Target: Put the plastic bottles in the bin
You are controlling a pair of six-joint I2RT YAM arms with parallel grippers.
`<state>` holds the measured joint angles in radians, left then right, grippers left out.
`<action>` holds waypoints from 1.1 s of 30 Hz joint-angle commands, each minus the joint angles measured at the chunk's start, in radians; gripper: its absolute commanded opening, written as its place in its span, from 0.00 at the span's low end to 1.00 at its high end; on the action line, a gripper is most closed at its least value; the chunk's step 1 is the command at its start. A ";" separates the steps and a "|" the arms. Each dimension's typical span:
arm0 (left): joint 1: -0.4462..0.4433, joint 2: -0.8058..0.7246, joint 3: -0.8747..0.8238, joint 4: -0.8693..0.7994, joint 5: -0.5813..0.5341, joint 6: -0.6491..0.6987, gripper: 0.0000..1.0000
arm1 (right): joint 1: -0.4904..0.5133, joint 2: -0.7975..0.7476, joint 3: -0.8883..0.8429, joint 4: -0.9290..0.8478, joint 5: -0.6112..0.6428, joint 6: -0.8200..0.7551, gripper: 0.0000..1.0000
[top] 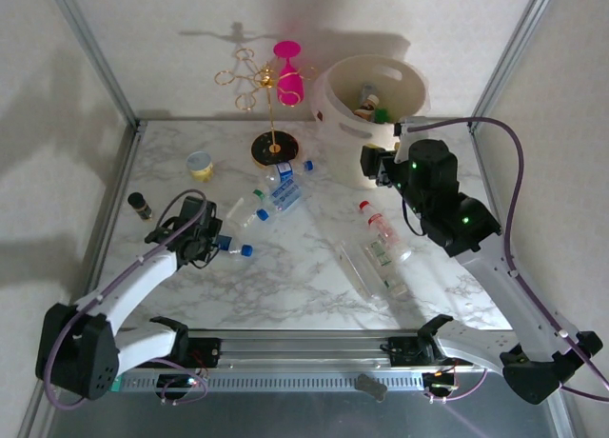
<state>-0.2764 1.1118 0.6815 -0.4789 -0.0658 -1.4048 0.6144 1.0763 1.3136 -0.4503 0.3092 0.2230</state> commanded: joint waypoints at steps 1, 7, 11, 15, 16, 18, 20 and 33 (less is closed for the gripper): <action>-0.012 -0.064 0.047 -0.090 -0.069 0.055 0.65 | 0.010 0.000 0.039 -0.033 -0.049 0.013 0.64; 0.024 0.025 0.094 -0.194 -0.078 0.094 0.89 | 0.012 0.030 0.030 -0.051 -0.048 0.038 0.64; 0.067 0.171 0.160 -0.246 -0.036 0.122 0.94 | 0.012 0.033 0.020 -0.051 -0.036 0.039 0.64; 0.091 0.301 0.219 -0.241 -0.005 0.138 0.97 | 0.014 0.033 0.016 -0.056 -0.011 0.031 0.64; 0.099 0.327 0.225 -0.235 -0.006 0.136 0.97 | 0.014 0.032 0.015 -0.057 -0.007 0.030 0.63; 0.115 0.368 0.225 -0.207 0.008 0.129 0.96 | 0.015 0.027 0.011 -0.056 -0.001 0.028 0.64; 0.124 0.406 0.232 -0.187 0.006 0.122 0.95 | 0.015 0.026 0.007 -0.058 0.004 0.027 0.64; 0.126 0.483 0.199 -0.105 0.003 0.113 0.61 | 0.018 0.026 0.005 -0.057 0.035 0.015 0.64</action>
<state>-0.1551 1.5940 0.8909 -0.5880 -0.0505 -1.2835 0.6209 1.1114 1.3209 -0.5137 0.3218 0.2466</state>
